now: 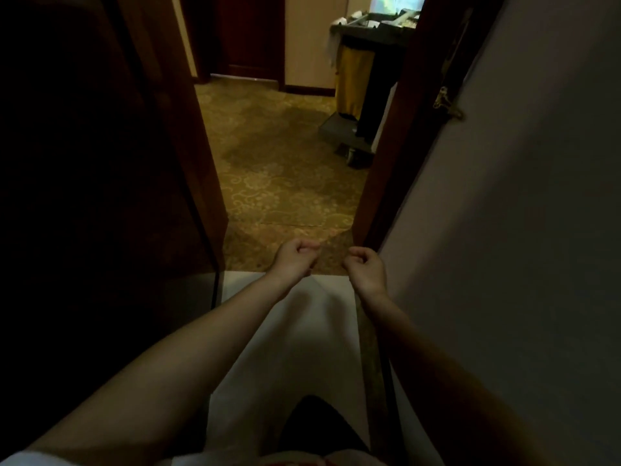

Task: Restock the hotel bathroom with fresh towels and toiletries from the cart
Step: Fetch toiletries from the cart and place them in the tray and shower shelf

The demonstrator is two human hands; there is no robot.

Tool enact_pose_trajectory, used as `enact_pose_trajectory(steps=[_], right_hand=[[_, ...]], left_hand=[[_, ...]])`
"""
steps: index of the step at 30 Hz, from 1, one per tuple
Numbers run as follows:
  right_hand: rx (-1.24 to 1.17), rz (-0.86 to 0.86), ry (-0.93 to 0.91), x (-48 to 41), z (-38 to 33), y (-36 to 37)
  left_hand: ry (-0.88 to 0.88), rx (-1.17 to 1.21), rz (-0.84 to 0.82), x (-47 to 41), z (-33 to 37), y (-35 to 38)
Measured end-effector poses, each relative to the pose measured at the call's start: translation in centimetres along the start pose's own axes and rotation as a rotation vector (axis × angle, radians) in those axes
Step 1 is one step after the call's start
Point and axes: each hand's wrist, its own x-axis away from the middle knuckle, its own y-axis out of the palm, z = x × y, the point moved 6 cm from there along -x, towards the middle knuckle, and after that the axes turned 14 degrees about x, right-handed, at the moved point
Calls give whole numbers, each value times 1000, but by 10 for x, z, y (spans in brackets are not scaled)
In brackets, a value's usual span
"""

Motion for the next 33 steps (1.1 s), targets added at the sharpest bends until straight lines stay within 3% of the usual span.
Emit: enact_pose_trajectory(steps=[4,17,24,33], right_hand=[[-57,21,14,-65,-26,12],[-14,-31,-73,-358,-168,21],[-66,7,-56,-463,-213,8],[-96,113,30,-608,-249,6]], left_hand=[[-50,7,-20,-69,18,4],[37,-16,-26,-350,142,60],[46,-25,-29,-457,184,93],[17,-118,-214,-619,228,147]])
